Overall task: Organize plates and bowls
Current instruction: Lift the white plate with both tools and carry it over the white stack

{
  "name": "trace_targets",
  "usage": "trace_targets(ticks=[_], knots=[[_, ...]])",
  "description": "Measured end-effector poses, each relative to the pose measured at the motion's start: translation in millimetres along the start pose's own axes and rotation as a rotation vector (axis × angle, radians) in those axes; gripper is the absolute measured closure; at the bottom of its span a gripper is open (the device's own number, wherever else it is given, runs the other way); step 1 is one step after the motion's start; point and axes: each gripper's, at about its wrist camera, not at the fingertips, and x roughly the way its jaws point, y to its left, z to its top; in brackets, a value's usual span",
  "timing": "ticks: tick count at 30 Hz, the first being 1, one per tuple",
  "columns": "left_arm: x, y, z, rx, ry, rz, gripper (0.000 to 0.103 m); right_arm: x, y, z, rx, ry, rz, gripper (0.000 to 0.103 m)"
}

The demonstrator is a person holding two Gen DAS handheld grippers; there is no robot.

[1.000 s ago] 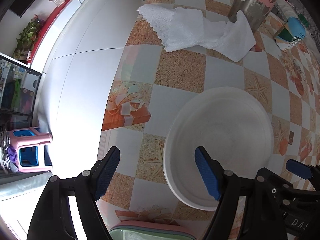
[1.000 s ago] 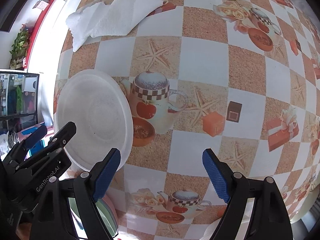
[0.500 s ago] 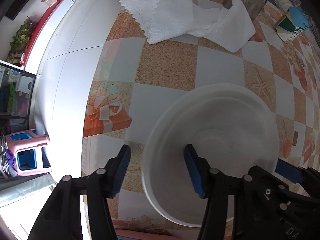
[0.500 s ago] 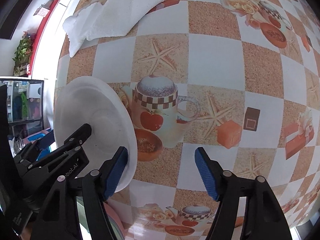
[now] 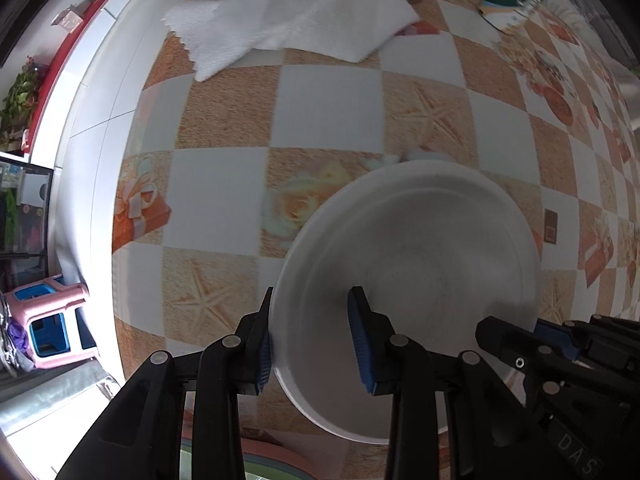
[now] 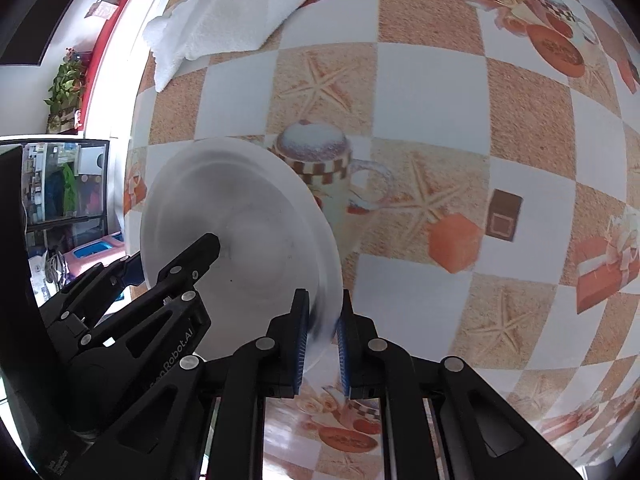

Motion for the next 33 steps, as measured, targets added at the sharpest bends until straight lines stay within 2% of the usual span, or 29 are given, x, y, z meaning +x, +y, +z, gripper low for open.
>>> trace_targets(ticks=[7,11,14,15,18,21,25,33], knots=[[-1.2,-60.1,-32.4,0.091,0.003,-0.015,0.066,-11.1,-47.2,-15.7,0.063,0.039,-0.013,0.088],[0.0,-79.3,-48.5,0.106,-0.003,-0.044,0.066,-15.2,-65.9,-31.6,0.082,0.055,-0.022,0.088],[-1.2,-82.0,-54.1,0.084,-0.027,-0.049,0.069,-14.2,-74.1,-41.3,0.100,0.062,-0.008,0.088],[-2.9,-83.7,-56.9,0.070,-0.031,-0.059,0.074,-13.4,-74.0,-41.5,0.108,0.061,-0.006,0.088],[-6.6,-79.9,-57.4,0.029,-0.020,-0.111,0.078,-16.4,-74.7,-43.8,0.122,0.051,-0.015,0.088],[-15.0,-84.2,-60.6,0.057,-0.036,-0.099,0.078,-24.1,-79.8,-48.3,0.123,0.037,0.018,0.088],[-32.1,-83.8,-59.9,0.065,-0.052,-0.091,0.078,-38.9,-86.8,-59.3,0.106,0.016,0.017,0.088],[-67.2,-115.7,-68.7,0.108,-0.088,-0.073,0.078,-78.9,-115.3,-78.6,0.095,-0.022,0.023,0.088]])
